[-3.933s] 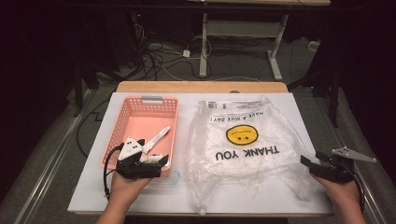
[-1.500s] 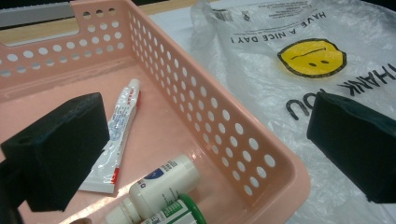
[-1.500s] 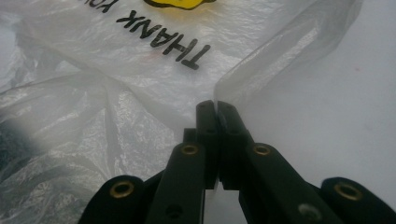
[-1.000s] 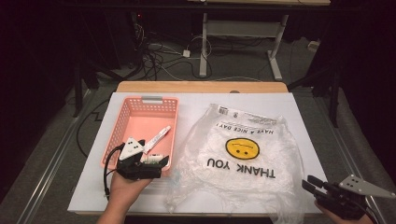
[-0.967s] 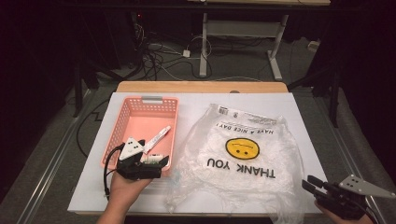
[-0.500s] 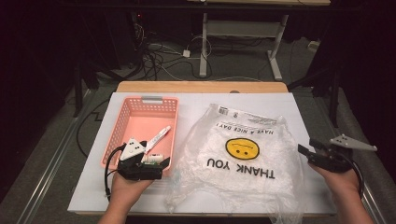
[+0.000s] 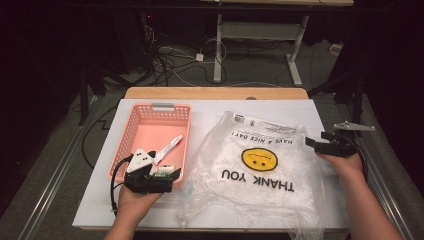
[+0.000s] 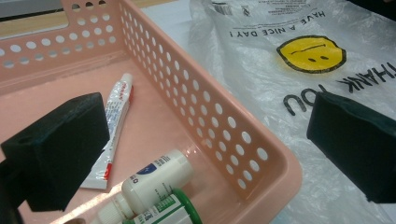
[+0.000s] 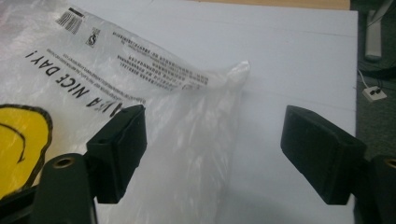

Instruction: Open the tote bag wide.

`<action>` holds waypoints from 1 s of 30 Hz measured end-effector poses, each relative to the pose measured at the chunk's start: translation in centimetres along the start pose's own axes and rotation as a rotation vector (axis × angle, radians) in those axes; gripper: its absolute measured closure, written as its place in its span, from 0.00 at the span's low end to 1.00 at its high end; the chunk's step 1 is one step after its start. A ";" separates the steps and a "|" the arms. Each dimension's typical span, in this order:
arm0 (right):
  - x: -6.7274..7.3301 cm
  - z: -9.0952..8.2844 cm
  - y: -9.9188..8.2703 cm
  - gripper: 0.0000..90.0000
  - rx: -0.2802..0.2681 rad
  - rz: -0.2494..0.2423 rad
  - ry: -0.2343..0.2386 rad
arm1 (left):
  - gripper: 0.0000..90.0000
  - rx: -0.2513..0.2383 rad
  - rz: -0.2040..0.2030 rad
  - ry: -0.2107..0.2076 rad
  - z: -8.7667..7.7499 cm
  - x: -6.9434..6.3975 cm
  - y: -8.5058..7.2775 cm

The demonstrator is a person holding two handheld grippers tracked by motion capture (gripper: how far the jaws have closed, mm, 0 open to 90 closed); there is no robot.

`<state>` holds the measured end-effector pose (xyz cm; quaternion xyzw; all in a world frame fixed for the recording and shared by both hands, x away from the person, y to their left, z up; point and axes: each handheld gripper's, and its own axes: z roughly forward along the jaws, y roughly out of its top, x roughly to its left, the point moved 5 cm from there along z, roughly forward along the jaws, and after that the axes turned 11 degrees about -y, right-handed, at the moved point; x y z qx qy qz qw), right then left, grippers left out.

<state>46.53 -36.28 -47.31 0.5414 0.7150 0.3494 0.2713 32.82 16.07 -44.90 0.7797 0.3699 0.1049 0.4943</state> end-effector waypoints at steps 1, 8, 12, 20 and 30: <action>0.1 0.9 0.5 0.22 0.005 0.018 0.006 | 0.00 0.002 0.001 -0.001 0.0 0.0 0.0; 0.3 3.7 0.2 0.24 0.094 0.010 0.000 | 0.00 0.010 0.005 -0.007 0.3 -0.1 -0.1; 0.5 4.1 -0.8 0.30 0.133 -0.013 -0.003 | 0.00 0.014 0.009 -0.013 0.4 -0.2 -0.1; 1.8 2.7 -2.6 0.59 0.129 -0.112 -0.003 | 0.00 0.008 0.016 -0.019 0.4 -0.5 0.0; 2.9 2.0 -3.2 0.98 0.131 -0.128 0.079 | 0.00 -0.003 0.009 -0.025 0.2 -0.5 0.2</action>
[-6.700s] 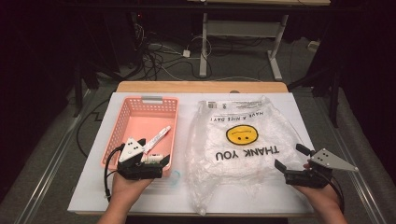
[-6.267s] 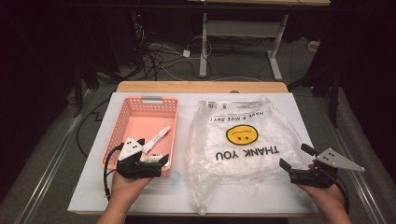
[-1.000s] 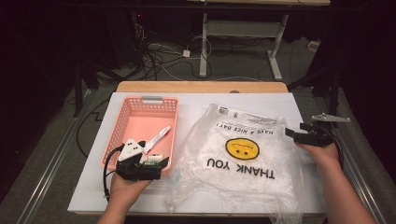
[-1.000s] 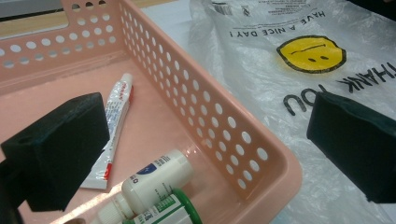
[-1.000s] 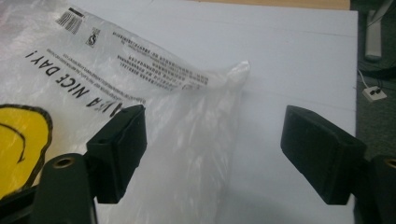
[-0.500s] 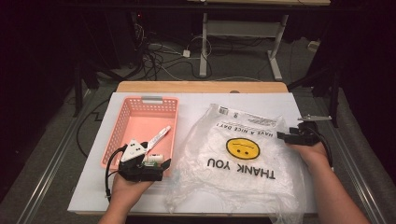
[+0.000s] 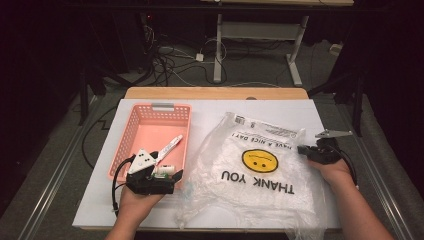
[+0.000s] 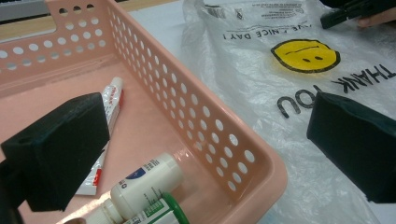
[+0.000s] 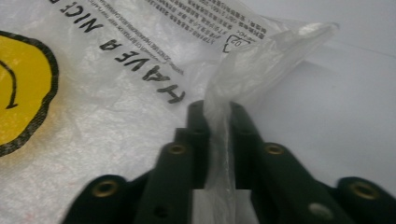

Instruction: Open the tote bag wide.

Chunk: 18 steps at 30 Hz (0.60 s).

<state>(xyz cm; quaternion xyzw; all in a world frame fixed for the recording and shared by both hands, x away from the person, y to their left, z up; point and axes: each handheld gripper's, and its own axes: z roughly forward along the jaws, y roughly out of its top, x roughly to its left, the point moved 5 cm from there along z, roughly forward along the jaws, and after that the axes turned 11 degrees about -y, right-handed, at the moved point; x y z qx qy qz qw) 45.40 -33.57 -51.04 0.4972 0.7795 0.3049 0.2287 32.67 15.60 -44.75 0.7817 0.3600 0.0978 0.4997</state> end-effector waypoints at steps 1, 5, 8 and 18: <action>0.5 -0.2 0.0 1.00 0.000 -0.011 0.019 | 0.00 0.000 0.001 0.000 0.0 0.0 0.0; 0.4 -0.8 0.5 1.00 -0.060 0.028 -0.001 | 0.00 -0.002 0.003 -0.001 -0.2 0.0 0.0; -0.5 -1.2 1.1 1.00 -0.103 0.083 -0.037 | 0.00 -0.007 0.002 -0.003 -0.3 0.0 0.0; -4.0 -1.2 2.2 1.00 -0.157 0.216 -0.122 | 0.00 -0.018 -0.004 -0.011 -0.4 0.1 0.2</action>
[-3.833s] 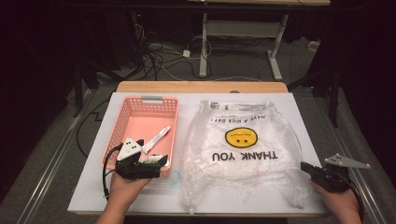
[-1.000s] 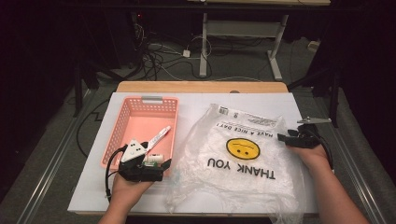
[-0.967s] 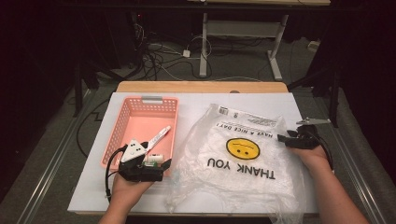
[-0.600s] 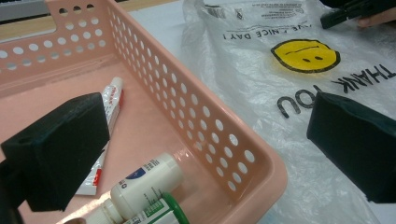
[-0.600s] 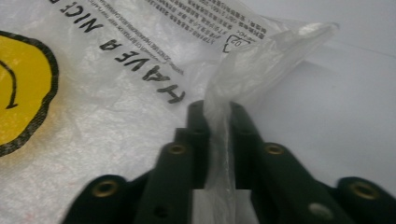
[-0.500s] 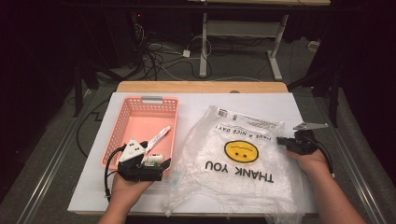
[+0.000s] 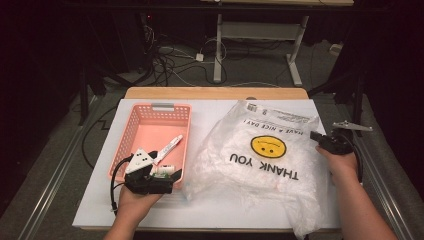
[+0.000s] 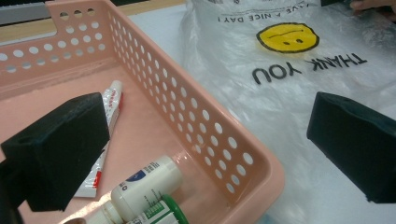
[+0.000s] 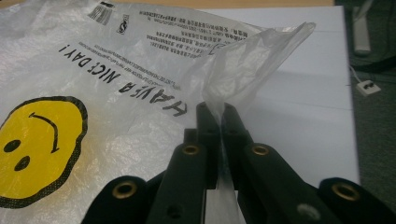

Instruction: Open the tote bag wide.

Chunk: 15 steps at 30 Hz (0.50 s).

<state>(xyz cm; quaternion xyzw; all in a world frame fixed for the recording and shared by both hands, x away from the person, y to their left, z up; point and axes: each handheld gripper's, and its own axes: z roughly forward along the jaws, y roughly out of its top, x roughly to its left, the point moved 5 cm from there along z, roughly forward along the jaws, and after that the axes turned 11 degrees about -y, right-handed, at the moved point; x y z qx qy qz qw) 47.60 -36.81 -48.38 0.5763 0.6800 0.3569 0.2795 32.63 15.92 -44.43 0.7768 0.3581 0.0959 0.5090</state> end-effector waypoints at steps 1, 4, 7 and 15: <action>-0.3 0.1 0.1 1.00 -0.004 0.005 -0.011 | 0.00 -0.003 -0.002 0.001 0.0 0.1 0.0; -1.3 0.1 0.2 1.00 -0.015 0.030 -0.046 | 0.00 -0.005 -0.006 0.005 -0.1 0.3 0.0; -2.2 -0.2 -0.2 1.00 -0.011 0.049 -0.084 | 0.00 -0.009 -0.011 0.007 -0.2 0.5 0.0; -2.0 -3.3 -2.8 1.00 0.004 -0.011 -0.105 | 0.00 -0.008 -0.012 0.004 -0.2 0.6 -0.1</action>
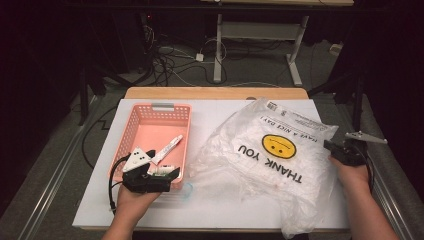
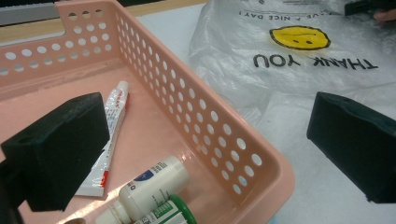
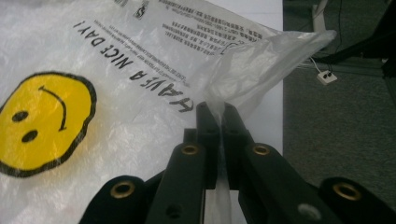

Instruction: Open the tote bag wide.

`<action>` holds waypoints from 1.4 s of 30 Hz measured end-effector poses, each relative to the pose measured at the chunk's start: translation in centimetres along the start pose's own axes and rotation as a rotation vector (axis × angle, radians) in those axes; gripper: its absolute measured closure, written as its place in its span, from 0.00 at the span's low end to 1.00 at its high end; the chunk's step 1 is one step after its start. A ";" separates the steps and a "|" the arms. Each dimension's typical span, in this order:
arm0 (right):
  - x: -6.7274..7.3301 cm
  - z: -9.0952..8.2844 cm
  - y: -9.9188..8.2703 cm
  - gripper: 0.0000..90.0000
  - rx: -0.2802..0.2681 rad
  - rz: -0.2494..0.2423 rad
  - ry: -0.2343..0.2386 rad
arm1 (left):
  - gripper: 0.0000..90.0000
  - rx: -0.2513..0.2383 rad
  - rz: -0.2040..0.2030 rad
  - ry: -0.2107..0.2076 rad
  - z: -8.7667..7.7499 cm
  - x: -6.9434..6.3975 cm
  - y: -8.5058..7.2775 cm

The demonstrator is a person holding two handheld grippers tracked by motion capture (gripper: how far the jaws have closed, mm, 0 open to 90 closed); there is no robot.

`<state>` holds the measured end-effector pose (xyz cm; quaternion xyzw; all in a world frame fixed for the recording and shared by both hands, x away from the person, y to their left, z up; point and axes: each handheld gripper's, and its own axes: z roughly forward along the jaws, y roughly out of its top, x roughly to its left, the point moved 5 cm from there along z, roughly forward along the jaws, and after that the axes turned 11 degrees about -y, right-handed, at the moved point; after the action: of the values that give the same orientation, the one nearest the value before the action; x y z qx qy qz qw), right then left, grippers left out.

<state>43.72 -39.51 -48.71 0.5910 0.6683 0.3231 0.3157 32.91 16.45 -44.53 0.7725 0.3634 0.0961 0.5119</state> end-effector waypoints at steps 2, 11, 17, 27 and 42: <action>0.2 -0.4 -0.4 1.00 0.003 -0.007 0.003 | 0.00 0.004 -0.003 -0.005 0.1 0.0 -0.1; 0.5 -3.3 -3.1 0.93 -0.002 -0.046 -0.004 | 0.00 -0.007 -0.001 -0.016 0.0 0.2 0.0; 0.3 -4.3 -4.1 0.73 -0.013 -0.061 0.015 | 0.00 -0.012 -0.004 -0.016 0.0 0.4 0.0; -1.2 -7.6 -4.2 0.49 -0.104 -0.009 0.008 | 0.00 -0.020 0.000 -0.025 -0.1 0.4 0.0; 4.0 -10.0 -2.6 0.49 -0.180 -0.098 0.163 | 0.00 -0.014 0.009 -0.033 0.3 0.1 0.1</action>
<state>33.73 -36.40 -45.02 0.4986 0.6881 0.4128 0.3278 33.25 16.27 -44.59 0.7720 0.3508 0.0880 0.5226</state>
